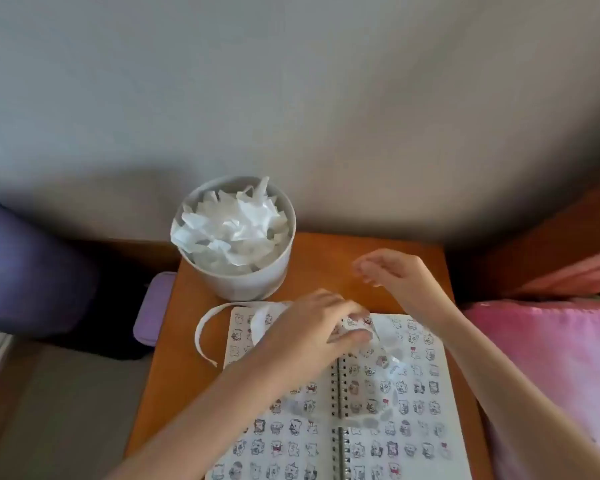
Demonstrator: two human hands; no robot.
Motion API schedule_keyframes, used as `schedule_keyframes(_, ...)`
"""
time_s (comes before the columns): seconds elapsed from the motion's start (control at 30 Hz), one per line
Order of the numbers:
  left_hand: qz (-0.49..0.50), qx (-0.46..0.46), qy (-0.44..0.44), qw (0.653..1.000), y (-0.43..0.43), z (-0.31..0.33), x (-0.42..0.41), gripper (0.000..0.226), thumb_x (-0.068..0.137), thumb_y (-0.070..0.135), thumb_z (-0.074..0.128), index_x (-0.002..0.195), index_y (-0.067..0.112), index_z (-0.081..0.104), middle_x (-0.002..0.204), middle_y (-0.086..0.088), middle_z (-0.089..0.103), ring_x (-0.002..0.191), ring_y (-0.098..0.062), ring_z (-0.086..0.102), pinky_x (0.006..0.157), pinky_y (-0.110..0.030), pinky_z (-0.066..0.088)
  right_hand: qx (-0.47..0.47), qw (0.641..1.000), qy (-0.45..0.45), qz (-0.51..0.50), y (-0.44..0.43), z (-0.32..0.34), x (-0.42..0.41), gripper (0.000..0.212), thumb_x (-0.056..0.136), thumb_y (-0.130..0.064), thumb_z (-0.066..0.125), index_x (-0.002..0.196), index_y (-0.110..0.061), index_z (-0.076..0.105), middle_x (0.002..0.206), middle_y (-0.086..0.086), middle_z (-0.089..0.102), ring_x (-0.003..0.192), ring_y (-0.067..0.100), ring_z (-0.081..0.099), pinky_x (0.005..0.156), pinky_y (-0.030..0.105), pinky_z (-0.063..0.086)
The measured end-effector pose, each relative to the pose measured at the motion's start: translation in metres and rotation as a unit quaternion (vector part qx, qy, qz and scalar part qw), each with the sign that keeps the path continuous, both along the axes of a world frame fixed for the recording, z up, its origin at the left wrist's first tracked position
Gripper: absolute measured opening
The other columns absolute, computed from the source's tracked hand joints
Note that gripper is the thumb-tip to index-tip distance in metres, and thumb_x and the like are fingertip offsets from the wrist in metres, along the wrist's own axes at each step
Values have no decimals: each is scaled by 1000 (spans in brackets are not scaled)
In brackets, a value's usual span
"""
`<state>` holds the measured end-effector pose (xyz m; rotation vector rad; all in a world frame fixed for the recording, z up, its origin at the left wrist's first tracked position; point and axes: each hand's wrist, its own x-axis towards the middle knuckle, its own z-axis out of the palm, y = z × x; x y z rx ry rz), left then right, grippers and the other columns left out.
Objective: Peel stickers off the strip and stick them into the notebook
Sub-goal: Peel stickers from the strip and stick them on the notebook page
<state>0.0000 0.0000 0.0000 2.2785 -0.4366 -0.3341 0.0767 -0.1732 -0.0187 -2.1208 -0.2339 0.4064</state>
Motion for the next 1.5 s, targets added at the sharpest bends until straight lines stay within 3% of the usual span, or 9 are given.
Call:
schedule_keyframes(0.1,-32,35,-25,999,-1,-16,0,47,82,57,51,123,34,55,113,20,59,105,9,43,90,-12,30,14,999,-23,29,2,-12,7,14,93,-18,55,94,-24,68,87,-8,71,81,4,65,77,19,52)
schedule_keyframes(0.2,-29,28,-24,999,8,-26,3,36,80,54,57,113,40,61,107,21,63,97,11,47,82,-6,37,21,997,-49,56,4,-19,10,14,93,-18,55,96,-21,68,89,-6,72,81,6,66,77,22,53)
schedule_keyframes(0.33,-7,-6,-53,999,17,-32,3,17,82,41,63,97,35,70,92,22,68,91,7,58,80,-20,46,36,992,-94,71,3,-18,10,16,92,-17,55,97,-18,70,90,-5,72,82,3,66,77,18,53)
schedule_keyframes(0.63,70,-45,-127,988,30,-17,-33,8,81,32,68,87,29,72,84,19,70,84,7,61,77,-5,44,25,984,-124,122,-8,-12,-43,25,95,-29,49,98,-18,71,91,-10,72,86,-1,65,78,8,47)
schedule_keyframes(0.9,163,-90,-162,969,43,-2,-83,6,82,26,69,86,30,70,84,16,70,83,7,63,76,-5,47,37,989,-82,121,-30,9,-94,45,90,-57,34,89,-29,70,103,-2,71,100,15,66,98,39,45)
schedule_keyframes(1.0,181,-87,-171,965,50,0,-95,5,82,27,69,86,30,70,84,15,71,83,7,63,78,-10,48,50,988,-92,117,-36,13,-108,31,91,-41,54,95,-13,68,94,3,71,92,16,67,84,28,50)
schedule_keyframes(1.13,177,-58,-166,969,53,-3,-112,6,81,29,69,86,31,70,84,17,70,84,7,63,80,-15,49,106,987,-92,83,-38,13,-121,13,83,-18,68,94,-11,68,86,-1,73,84,13,69,75,16,49)
schedule_keyframes(1.33,117,21,-135,984,37,2,-128,28,88,19,61,109,37,64,104,27,59,98,14,53,74,-2,39,43,983,-164,77,-29,22,-138,12,80,-17,73,92,-16,70,89,-5,73,83,9,69,80,20,53)
schedule_keyframes(1.5,119,-34,-136,983,8,3,-133,31,83,40,63,112,31,63,101,20,65,91,10,57,77,-13,49,-7,972,-204,113,-8,23,-150,8,79,-18,74,87,-20,71,85,-9,70,78,1,63,77,16,49)
